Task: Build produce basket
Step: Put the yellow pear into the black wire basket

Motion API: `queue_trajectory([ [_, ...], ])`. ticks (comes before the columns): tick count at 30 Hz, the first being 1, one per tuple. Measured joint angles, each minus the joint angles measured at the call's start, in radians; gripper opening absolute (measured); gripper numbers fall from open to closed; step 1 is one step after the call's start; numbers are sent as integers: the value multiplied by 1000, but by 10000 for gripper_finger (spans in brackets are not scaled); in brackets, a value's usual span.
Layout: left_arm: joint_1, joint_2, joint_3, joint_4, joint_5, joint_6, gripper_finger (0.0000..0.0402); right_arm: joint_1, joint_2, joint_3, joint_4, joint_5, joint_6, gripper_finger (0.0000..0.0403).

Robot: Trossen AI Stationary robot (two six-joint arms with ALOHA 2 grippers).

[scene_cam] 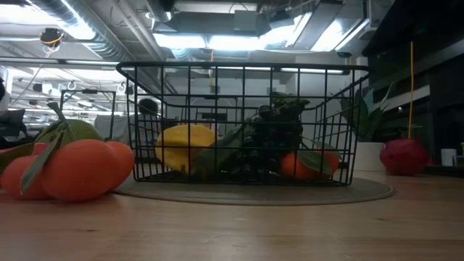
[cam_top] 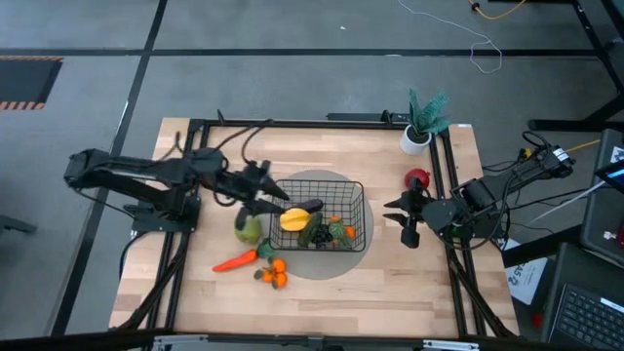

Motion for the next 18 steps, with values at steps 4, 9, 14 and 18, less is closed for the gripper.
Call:
queue_trajectory([
  [4,-1,-101,0,-291,-144,-4,164,0,0,0,1,0,0,124],
  [9,0,-152,0,-649,-399,-35,163,0,0,0,1,0,0,124],
  [14,0,-122,-1,-1010,-643,-342,163,0,0,0,1,0,0,124],
  [18,0,-93,-4,-1161,-663,-640,163,0,0,0,1,0,0,124],
])
